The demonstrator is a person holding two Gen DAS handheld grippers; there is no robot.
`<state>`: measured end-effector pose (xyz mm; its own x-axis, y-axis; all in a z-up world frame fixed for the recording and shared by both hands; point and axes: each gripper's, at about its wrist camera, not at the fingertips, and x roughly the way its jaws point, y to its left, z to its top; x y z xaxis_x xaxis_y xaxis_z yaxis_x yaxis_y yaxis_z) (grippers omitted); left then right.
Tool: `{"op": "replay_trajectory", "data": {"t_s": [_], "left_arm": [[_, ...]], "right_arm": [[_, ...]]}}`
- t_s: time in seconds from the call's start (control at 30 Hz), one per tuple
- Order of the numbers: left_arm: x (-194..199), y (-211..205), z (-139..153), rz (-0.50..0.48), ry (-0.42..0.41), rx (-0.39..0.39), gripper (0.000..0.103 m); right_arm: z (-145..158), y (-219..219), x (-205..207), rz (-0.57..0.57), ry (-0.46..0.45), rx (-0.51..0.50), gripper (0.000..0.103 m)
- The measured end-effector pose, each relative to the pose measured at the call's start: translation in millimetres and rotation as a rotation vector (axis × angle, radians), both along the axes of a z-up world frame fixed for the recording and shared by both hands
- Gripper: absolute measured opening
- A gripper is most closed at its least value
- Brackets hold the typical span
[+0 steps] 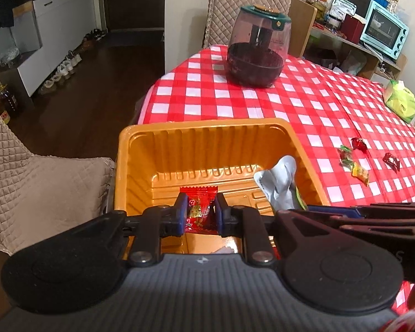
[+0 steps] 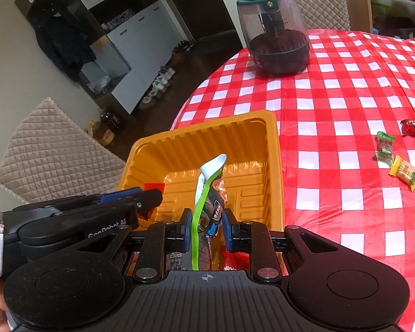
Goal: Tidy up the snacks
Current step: 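Open the left gripper to drop the candy while the right gripper releases the silver packet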
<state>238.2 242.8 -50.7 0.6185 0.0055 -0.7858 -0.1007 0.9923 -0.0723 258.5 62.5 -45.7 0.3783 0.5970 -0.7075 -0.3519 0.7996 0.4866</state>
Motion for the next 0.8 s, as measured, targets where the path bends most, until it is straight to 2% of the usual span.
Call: {"op": "replay_trajectory", "data": {"t_s": [0.23,0.8], "left_arm": [[-2.3,1.7,-5.1,-0.013,0.021,-0.015,0.019],[-20.9,5.6,4.8,-0.012,0.023,-0.041,0.019]], "right_arm": [[-2.3,4.5,2.8,0.002,0.009,-0.008,0.023],[-9.9,16.8,6.6,0.011,0.005,-0.019,0.023]]}}
